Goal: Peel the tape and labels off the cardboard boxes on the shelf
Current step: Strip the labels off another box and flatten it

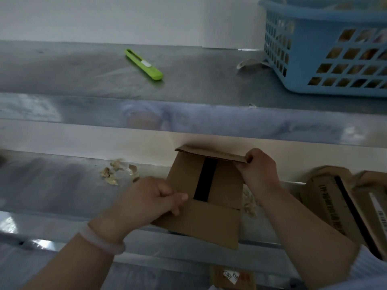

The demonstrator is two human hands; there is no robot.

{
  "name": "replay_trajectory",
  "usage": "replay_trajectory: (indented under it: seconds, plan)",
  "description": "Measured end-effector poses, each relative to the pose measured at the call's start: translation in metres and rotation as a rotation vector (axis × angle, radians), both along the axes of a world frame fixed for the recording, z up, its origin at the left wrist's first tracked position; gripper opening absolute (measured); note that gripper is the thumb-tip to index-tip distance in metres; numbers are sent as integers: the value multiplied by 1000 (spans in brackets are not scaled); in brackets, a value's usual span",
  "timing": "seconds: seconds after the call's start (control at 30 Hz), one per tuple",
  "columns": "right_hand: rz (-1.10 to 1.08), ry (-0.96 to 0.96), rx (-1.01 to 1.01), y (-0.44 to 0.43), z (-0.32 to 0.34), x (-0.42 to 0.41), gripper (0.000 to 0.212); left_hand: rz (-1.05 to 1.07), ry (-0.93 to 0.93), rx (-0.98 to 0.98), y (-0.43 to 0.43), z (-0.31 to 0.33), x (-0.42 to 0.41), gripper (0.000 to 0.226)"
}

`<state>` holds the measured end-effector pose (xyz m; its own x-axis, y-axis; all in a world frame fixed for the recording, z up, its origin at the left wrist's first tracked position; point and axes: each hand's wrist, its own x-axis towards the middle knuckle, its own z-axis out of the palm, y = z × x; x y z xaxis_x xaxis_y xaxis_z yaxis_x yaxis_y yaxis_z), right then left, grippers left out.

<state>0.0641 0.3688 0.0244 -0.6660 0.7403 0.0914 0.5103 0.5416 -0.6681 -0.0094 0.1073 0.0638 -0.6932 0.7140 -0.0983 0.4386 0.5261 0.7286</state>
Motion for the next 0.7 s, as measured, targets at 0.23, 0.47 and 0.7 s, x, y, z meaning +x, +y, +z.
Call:
replay_trajectory:
  seconds: [0.23,0.47,0.7]
  plan:
    - [30,-70,-47,-12,15,8,44,187,373,-242,42,-11,-1,76]
    - [187,-416,77,-55,22,8,109,157,468,-330,62,-18,-3,93]
    - [230,-302,-86,-53,32,14,97,157,169,102,47,-4,-5,45]
